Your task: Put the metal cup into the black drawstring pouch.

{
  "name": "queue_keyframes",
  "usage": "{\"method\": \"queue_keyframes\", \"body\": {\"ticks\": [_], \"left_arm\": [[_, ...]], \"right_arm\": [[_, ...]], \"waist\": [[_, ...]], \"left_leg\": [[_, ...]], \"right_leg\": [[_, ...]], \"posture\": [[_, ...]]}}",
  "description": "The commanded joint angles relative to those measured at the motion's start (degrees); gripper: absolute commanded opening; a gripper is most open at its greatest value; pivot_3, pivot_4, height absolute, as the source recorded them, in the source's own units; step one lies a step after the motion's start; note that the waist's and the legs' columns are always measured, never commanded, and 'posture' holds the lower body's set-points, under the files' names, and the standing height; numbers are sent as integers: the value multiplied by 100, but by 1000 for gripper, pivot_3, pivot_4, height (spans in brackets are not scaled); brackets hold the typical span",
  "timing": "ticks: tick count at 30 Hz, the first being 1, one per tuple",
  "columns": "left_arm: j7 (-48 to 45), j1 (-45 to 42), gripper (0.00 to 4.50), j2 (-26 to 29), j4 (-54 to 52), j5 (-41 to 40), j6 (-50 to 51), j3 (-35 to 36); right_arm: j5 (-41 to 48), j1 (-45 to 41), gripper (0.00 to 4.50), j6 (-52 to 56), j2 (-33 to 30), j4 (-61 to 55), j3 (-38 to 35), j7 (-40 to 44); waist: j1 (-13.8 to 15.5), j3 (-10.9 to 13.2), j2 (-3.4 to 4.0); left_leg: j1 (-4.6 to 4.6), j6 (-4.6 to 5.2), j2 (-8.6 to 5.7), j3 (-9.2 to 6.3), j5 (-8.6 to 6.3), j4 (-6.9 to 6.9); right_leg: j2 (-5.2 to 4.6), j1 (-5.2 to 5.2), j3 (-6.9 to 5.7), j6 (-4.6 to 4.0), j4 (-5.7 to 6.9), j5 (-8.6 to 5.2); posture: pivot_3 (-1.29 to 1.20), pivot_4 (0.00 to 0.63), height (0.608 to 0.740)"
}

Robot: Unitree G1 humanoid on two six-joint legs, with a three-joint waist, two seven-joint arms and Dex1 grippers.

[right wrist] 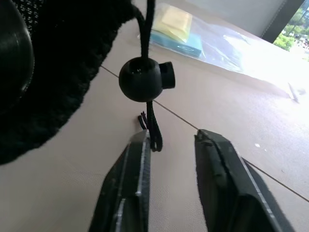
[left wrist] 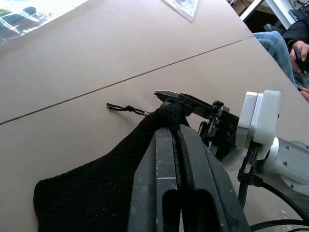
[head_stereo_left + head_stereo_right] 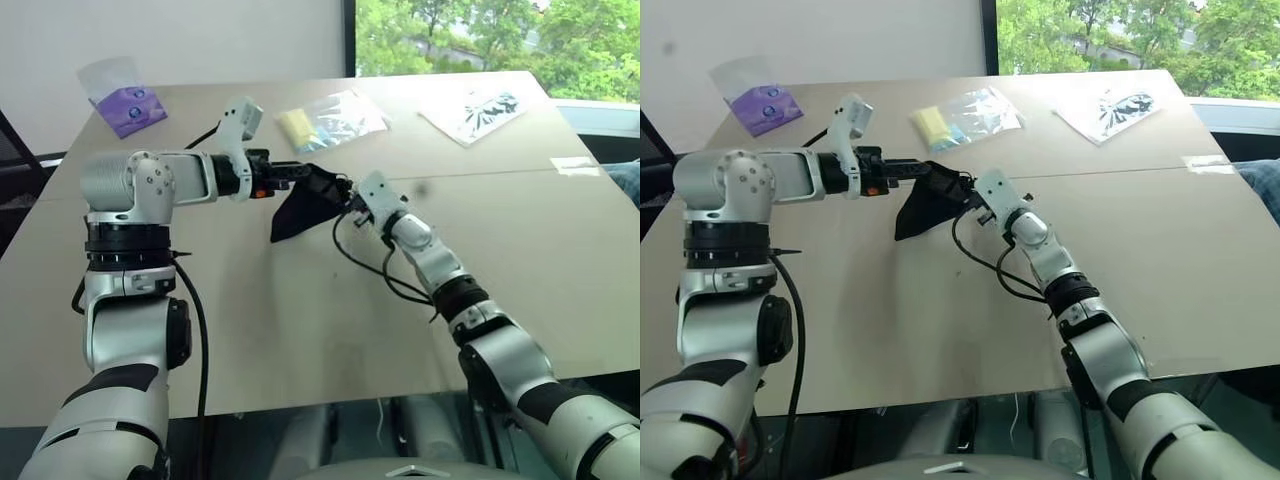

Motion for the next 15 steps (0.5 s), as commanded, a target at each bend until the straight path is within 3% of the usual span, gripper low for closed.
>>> {"method": "queue_keyframes", "body": {"ticks": [1, 15], "left_arm": [[5, -22, 0, 114, -258, -73, 26, 220], [58, 343, 0, 128, -612, -191, 208, 529]], "right_arm": [[151, -289, 86, -485, 51, 184, -177, 4], [1, -175, 86, -869, -432, 34, -349, -385]], "waist": [[-2, 0, 0], [-63, 0, 0]], "left_leg": [[0, 0, 0, 0, 0, 0], [-3, 0, -1, -1, 0, 1]], "right_leg": [[0, 0, 0, 0, 0, 0], [-1, -1, 0, 0, 1, 0]], "posture": [[0, 150, 740], [0, 150, 740]]}}
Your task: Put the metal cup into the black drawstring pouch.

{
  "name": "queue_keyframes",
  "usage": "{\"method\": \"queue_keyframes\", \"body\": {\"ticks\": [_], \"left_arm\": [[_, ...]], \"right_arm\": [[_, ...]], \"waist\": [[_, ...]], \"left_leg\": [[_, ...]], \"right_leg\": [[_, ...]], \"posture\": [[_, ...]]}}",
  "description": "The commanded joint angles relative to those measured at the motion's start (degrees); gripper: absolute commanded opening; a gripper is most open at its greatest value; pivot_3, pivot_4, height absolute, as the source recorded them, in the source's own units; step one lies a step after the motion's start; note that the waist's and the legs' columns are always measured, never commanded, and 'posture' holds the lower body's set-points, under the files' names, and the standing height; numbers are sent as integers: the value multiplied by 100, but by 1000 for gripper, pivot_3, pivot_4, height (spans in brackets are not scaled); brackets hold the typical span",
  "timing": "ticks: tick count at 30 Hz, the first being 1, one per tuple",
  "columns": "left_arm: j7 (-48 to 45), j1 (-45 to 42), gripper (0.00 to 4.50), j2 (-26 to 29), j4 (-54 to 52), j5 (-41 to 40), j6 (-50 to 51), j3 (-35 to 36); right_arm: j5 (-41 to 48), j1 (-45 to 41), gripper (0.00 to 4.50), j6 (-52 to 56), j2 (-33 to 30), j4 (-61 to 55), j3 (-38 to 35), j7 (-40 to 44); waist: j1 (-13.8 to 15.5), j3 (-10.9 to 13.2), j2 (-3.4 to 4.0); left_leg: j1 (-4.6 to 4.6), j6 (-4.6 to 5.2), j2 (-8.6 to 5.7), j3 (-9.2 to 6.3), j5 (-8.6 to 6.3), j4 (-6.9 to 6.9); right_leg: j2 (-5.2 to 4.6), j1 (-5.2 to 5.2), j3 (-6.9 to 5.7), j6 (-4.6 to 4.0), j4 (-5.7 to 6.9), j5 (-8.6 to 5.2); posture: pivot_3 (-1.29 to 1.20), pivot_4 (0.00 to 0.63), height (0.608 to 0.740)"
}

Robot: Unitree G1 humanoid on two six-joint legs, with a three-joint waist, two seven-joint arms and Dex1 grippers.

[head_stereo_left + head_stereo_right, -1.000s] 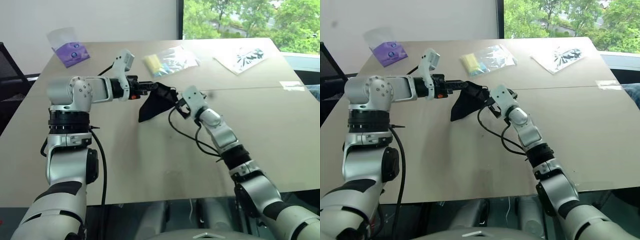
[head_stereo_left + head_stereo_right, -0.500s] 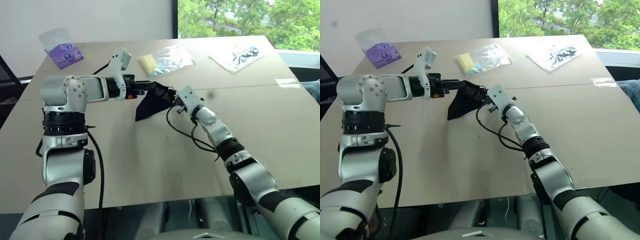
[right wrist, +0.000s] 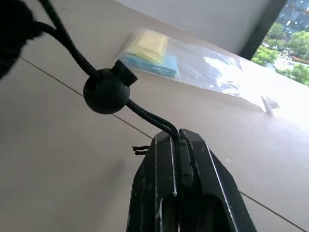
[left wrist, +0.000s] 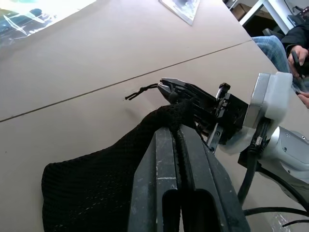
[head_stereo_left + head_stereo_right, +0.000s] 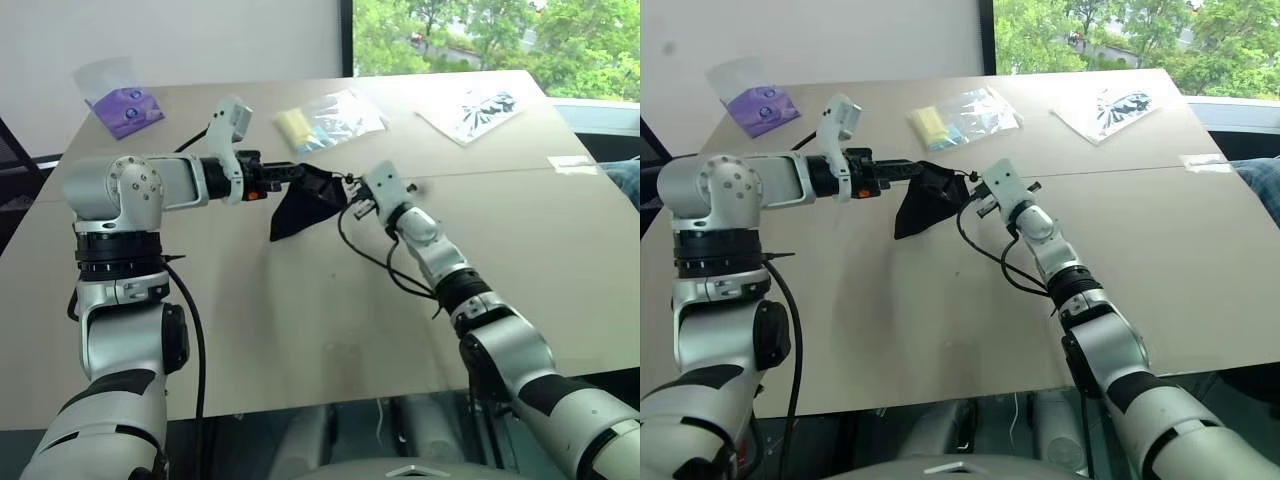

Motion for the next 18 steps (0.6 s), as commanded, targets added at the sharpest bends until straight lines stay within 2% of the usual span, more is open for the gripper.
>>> {"method": "queue_keyframes", "body": {"ticks": [1, 9, 18], "left_arm": [[-2, 94, 0, 60, -282, -103, -29, 172], [43, 530, 0, -239, -586, -236, -274, 220], [14, 654, 0, -429, -561, -327, -498, 262]], "right_arm": [[-111, 136, 86, -79, -243, -569, -81, -233], [-370, 779, 86, 649, -885, -2547, -80, -176], [-589, 1165, 86, 1537, -1151, -4092, 42, 126]], "waist": [[-4, 0, 0], [-24, 0, 0], [11, 0, 0]], "left_leg": [[0, 0, 0, 0, 0, 0], [-1, 0, 0, 2, 0, 4], [-7, 0, 1, 3, 0, 25]], "right_leg": [[0, 0, 0, 0, 0, 0], [0, -1, 1, 0, 6, 0], [0, -3, 2, 0, 24, 0]], "posture": [[0, 150, 740], [0, 150, 740], [0, 150, 740]]}}
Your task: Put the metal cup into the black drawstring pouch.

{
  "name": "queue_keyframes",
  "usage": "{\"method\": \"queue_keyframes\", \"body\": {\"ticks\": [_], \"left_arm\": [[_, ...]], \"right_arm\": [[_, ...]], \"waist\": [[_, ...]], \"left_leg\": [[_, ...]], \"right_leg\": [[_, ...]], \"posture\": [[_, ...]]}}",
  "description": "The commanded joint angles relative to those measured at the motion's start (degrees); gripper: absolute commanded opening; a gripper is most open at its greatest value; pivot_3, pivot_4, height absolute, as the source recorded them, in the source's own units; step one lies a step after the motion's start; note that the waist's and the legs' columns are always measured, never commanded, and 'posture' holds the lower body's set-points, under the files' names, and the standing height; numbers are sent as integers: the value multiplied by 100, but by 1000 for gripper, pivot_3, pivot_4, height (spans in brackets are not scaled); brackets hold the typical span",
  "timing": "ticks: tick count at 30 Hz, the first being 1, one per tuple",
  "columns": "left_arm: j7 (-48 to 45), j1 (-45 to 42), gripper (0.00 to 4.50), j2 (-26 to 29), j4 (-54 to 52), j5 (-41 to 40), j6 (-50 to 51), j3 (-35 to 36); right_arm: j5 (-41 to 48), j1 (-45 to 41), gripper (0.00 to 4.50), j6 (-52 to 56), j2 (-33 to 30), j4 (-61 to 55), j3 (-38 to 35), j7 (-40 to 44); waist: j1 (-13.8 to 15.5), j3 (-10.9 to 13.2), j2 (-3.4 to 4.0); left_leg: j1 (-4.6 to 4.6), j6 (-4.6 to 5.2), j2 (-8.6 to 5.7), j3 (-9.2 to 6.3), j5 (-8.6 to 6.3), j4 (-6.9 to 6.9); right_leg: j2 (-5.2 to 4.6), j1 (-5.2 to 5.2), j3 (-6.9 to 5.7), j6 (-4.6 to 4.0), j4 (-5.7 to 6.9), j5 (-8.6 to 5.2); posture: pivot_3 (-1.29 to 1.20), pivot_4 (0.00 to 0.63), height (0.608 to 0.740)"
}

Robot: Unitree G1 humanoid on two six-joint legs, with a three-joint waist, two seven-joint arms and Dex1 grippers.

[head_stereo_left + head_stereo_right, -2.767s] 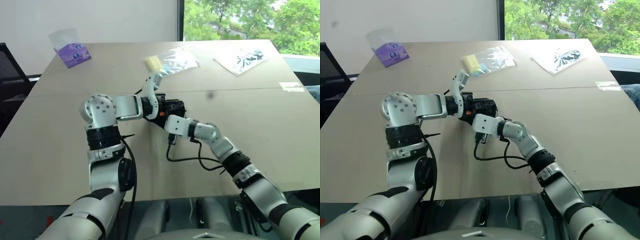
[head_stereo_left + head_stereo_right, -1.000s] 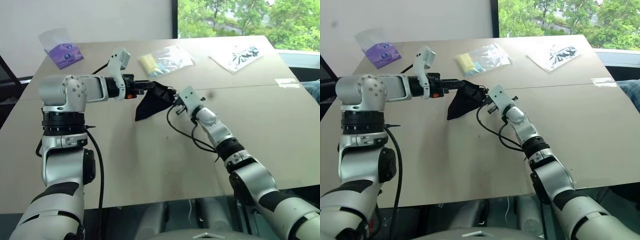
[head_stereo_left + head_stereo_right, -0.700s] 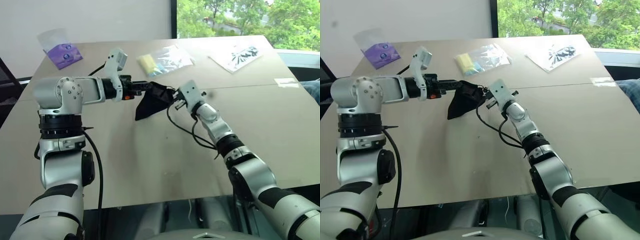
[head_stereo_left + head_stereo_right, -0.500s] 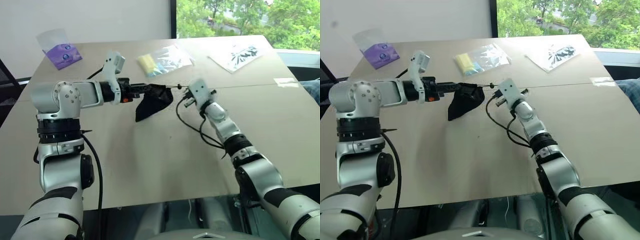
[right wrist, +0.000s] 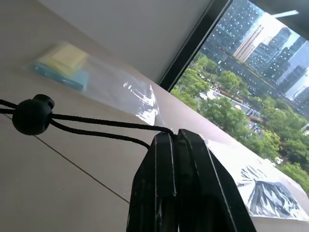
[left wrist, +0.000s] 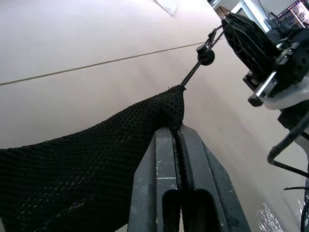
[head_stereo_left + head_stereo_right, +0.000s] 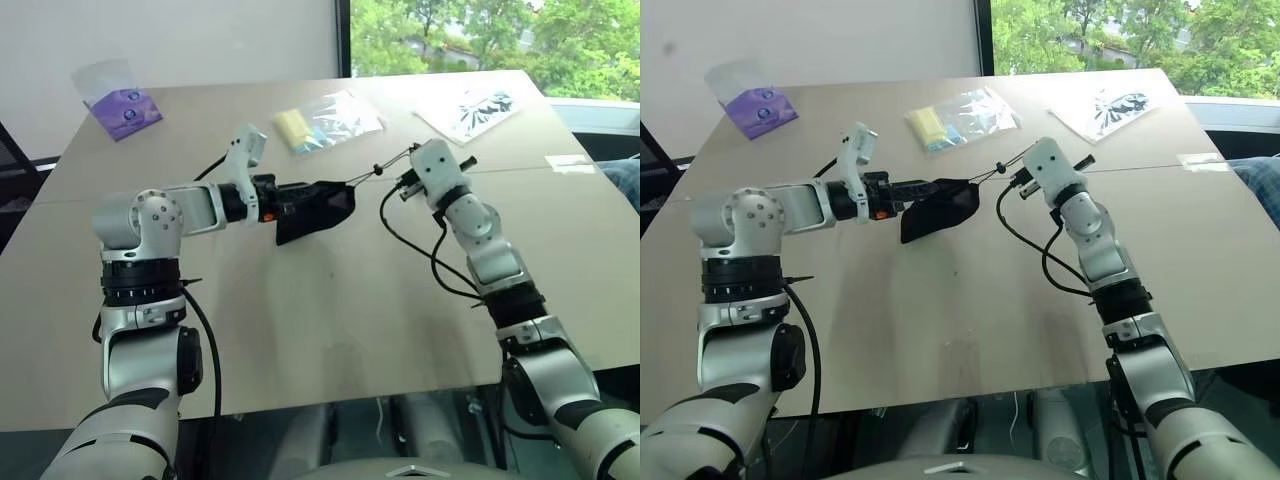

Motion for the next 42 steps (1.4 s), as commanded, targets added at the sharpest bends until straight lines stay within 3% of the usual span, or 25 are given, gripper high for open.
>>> {"method": "queue_keyframes", "body": {"ticks": [1, 6, 10, 14, 20, 31, 32, 35, 42], "left_arm": [[-146, -5, 0, 54, -134, -70, -220, 21], [-311, 52, 0, 51, -145, 72, -615, -211], [-522, 114, 1173, -37, -301, -214, -516, -199], [-438, 32, 3053, -259, -322, -270, -750, -44], [-162, 67, 3053, -653, -525, -305, -1489, 220], [-216, 415, 3053, -992, -1057, -102, -2456, -275], [-370, 487, 3579, -939, -1108, -73, -2549, -380], [-567, 654, 4448, -868, -1283, 264, -3055, -752], [-450, 491, 4448, -1200, -1122, 689, -3688, -1098]], "right_arm": [[-68, -29, 86, 213, -68, -607, -15, 70], [-214, -67, 86, 613, -231, -1335, -4, 250], [-283, -109, 0, 1013, -354, -2041, 64, 556], [-207, -226, 0, 1481, -385, -2747, 88, 861], [28, -354, 0, 2101, -324, -3564, 110, 1242], [216, -557, 0, 2695, -498, -4110, 84, 1575], [225, -556, 0, 2726, -509, -4137, 83, 1585], [245, -538, 0, 2815, -541, -4207, 91, 1598], [259, -502, 0, 2892, -550, -4287, 152, 1543]], "waist": [[13, 0, 0], [100, 0, 0], [115, 0, 0], [129, 0, 0], [149, 0, 0], [255, 0, 0], [251, 0, 0], [253, 0, 0], [266, 0, 0]], "left_leg": [[0, 0, 0, 0, 0, 2], [-2, 0, -1, 0, 0, 8], [-8, 0, -1, -3, 0, 10], [-10, 0, -2, -4, 0, 13], [-11, 0, 0, -5, 0, 15], [-14, 0, -2, -6, 0, 19], [-15, 0, -2, -5, 0, 19], [-14, 1, -2, -3, 0, 18], [-15, 1, -3, -5, 0, 21]], "right_leg": [[0, 0, 0, 0, 0, 0], [0, 0, -1, 0, 2, 0], [-1, -1, -4, 0, 1, 0], [-2, -1, -5, 0, 2, 0], [-2, -2, -7, 0, 1, 0], [-4, -1, -10, 0, 0, 0], [-4, -1, -10, 0, 0, 0], [-4, -2, -8, 0, -1, 0], [-4, 0, -10, 0, -1, 0]], "posture": [[0, 150, 740], [0, 150, 740], [0, 150, 740], [0, 150, 740], [0, 150, 740], [0, 150, 740], [0, 150, 740], [0, 150, 740], [0, 150, 740]]}}
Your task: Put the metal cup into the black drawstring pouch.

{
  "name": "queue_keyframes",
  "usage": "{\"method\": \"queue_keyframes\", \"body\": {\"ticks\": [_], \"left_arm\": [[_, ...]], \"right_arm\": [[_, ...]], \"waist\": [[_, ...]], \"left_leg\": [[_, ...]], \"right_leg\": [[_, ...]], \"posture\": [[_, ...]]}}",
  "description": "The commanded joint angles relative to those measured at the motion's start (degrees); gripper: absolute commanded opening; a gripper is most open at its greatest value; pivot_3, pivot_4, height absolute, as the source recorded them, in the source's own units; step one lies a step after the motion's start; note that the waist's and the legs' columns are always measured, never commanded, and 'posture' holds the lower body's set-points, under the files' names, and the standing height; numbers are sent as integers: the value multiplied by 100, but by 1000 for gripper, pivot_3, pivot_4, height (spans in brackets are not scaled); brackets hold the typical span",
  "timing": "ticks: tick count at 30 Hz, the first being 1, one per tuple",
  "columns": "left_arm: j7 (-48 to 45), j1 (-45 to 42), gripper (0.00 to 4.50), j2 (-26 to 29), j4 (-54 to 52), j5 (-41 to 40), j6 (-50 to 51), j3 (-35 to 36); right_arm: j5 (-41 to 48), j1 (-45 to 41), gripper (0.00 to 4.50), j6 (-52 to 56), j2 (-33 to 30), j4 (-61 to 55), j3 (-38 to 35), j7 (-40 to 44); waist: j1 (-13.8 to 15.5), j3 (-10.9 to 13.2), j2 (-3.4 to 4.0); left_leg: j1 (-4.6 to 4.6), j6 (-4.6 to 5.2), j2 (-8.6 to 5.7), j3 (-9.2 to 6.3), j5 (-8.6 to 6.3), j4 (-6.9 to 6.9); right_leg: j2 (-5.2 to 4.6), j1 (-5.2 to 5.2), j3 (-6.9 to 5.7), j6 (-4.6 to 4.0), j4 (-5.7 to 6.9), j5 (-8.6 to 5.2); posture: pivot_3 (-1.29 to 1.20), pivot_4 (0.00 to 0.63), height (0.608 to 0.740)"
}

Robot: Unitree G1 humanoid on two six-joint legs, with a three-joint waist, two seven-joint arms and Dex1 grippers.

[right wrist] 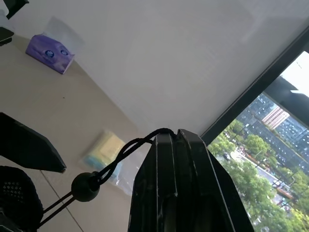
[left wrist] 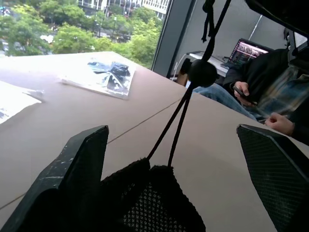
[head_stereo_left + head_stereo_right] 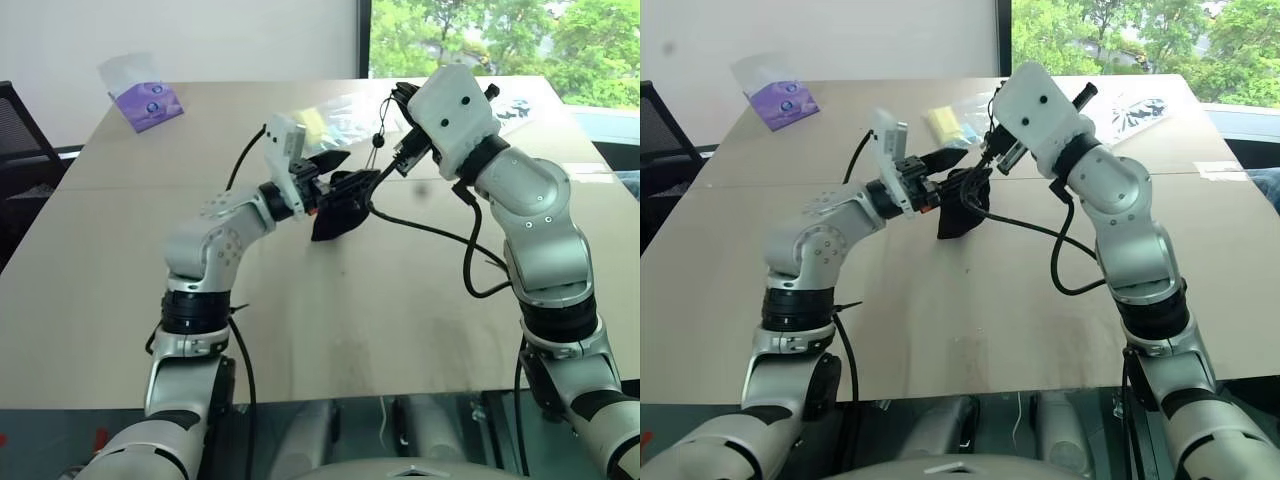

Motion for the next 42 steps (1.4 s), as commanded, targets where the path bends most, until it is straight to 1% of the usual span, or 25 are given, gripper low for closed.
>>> {"method": "queue_keyframes", "body": {"ticks": [1, 9, 13, 14, 15, 17, 18, 22, 28, 30, 32, 36, 40, 42], "left_arm": [[12, -210, 4448, -137, -51, 108, -334, -95], [32, -623, 4448, -376, 392, 88, -500, 34], [0, -686, 4448, -396, 476, 88, -552, 35], [1, -691, 3845, -403, 489, 87, -558, 35], [5, -687, 3526, -406, 482, 79, -555, 36], [8, -701, 2556, -427, 488, 59, -549, 40], [-3, -701, 1989, -429, 479, 56, -546, 35], [-16, -711, 168, -444, 480, 60, -542, 25], [-38, -736, 151, -449, 523, 108, -552, -26], [-73, -672, 151, -366, 570, 290, -575, -182], [-147, -525, 151, -217, 707, 607, -700, -401], [-310, -230, 151, 69, 971, 961, -846, -604], [-516, 77, 151, 361, 1047, 1227, -906, -820], [-522, 168, 151, 460, 1162, 1367, -951, -907]], "right_arm": [[5, -72, 0, -21, -11, -323, -52, -58], [-15, -36, 0, 40, -14, -400, -15, -71], [15, -4, 0, 54, -62, -423, -79, -52], [23, -1, 0, 61, -65, -422, -88, -58], [27, 4, 0, 72, -67, -435, -91, -62], [30, 22, 0, 75, -77, -443, -90, -69], [29, 31, 0, 78, -81, -455, -87, -72], [20, 45, 0, 97, -78, -473, -79, -90], [-17, 94, 0, 138, -86, -451, -103, -164], [-15, 79, 0, 308, -4, -376, -369, -403], [-84, -25, 0, 494, 40, -154, -868, -871], [-264, -9, 0, 512, -312, 155, -1477, -1345], [-289, 323, 0, 440, -746, 261, -1839, -1430], [-249, 570, 0, 434, -847, 224, -1909, -1433]], "waist": [[-1, 0, 0], [-7, 0, 0], [-9, 0, 0], [-12, 0, 0], [-12, 0, 0], [-10, 0, 0], [-9, 0, 0], [-9, 0, 0], [-9, 0, 0], [-8, 0, 0], [1, 0, 0], [15, 0, 0], [4, 0, 1], [-1, 0, 1]], "left_leg": [[0, 0, 0, 0, 0, 0], [0, 0, 0, 0, 0, 0], [-1, 0, 0, 0, 0, 0], [-1, 0, 0, -1, 0, 0], [-1, 0, 0, -1, 0, 0], [-1, 0, 0, -1, 0, 0], [-1, 0, 0, -1, 0, 0], [-1, 0, 0, -1, 0, 0], [-1, 0, 0, -1, 0, 0], [-1, 0, 0, -1, 0, 0], [-1, 0, 0, -1, 0, 0], [-1, 0, -3, -1, 0, -1], [-3, 0, -1, 0, 0, -8], [-2, 1, -1, 2, 0, -9]], "right_leg": [[0, 0, 0, 0, 0, 0], [1, 0, -1, 0, 0, 0], [1, 0, -1, 0, 0, 0], [2, 0, -1, 0, 0, 0], [2, 0, -1, 0, 0, 0], [2, 0, -1, 0, 0, 0], [2, 0, -1, 0, 0, 0], [2, 0, -1, 0, 0, 0], [2, 0, -2, 0, 0, 0], [2, 0, -1, 0, 0, 0], [2, 0, -1, 0, 1, 0], [1, 0, -1, 0, -1, 0], [2, -3, -1, 0, -4, 0], [1, -2, 1, 0, -5, 0]], "posture": [[0, 150, 740], [0, 150, 740], [0, 150, 740], [0, 150, 740], [0, 150, 740], [0, 150, 740], [0, 150, 740], [0, 150, 740], [0, 150, 740], [0, 150, 740], [0, 150, 740], [0, 150, 740], [0, 150, 740], [0, 150, 740]]}}
